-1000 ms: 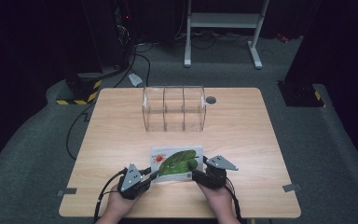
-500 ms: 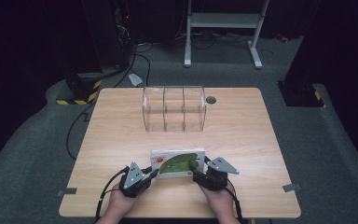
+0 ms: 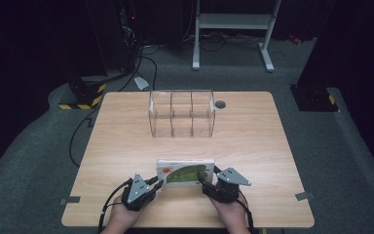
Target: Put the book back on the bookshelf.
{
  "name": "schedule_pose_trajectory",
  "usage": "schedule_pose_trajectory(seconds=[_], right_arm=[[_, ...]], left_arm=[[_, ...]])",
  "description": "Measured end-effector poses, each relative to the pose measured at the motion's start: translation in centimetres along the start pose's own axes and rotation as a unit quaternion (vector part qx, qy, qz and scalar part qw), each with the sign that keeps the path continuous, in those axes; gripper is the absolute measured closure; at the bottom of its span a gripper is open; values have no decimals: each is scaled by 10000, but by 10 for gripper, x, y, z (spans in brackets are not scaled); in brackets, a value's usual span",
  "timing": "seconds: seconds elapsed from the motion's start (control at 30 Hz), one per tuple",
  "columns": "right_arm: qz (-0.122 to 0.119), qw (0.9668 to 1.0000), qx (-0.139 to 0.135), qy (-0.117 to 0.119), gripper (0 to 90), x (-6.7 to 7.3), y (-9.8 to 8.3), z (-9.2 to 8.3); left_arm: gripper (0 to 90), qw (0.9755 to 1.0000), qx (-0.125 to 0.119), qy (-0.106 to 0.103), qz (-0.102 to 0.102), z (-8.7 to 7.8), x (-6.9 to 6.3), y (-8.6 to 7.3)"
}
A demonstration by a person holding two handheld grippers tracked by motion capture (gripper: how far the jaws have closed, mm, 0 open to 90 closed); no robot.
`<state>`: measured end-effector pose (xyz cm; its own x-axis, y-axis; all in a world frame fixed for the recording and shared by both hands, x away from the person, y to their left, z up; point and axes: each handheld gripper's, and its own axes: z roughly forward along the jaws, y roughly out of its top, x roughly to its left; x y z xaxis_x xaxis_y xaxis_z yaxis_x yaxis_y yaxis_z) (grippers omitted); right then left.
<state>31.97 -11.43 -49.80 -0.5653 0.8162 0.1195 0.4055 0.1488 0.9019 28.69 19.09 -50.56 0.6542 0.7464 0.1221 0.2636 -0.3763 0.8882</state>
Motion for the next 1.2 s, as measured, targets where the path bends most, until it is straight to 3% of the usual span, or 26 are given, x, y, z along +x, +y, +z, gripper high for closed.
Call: schedule_pose_trajectory(seconds=[0.1, 0.2, 0.23, 0.27, 0.33, 0.57, 0.77, 1.0, 1.2], right_arm=[[-1, 10000, -4, 8, 375, 1, -1, -1], [-48, 10000, -8, 44, 373, 2, -2, -4], [-48, 10000, -8, 44, 373, 2, -2, -4], [-86, 9999, -30, 57, 370, 3, -2, -6], [-123, 9999, -50, 59, 364, 4, -2, -7], [-263, 9995, -104, 132, 339, 4, -2, -7], [-391, 9985, -152, 350, 300, 0, 1, -1], [-497, 9982, -164, 302, 385, 3, -1, -3], [-594, 9977, -184, 287, 501, 6, -5, -10]], left_arm=[[639, 9999, -55, 4, -145, -3, 3, 0], [466, 9990, -122, 41, -432, -2, 7, 2], [466, 9987, -154, 47, -489, -2, 8, 2], [398, 9986, -137, 33, -515, -1, 8, 3], [369, 9984, -164, 41, -545, 1, 7, 5], [408, 9988, -57, 51, -490, 13, 3, 8], [452, 9990, -10, -2, -437, 19, 2, 9], [504, 9984, 21, 137, -539, 23, 3, 11], [466, 9975, 27, 343, -618, 30, 7, 14]])
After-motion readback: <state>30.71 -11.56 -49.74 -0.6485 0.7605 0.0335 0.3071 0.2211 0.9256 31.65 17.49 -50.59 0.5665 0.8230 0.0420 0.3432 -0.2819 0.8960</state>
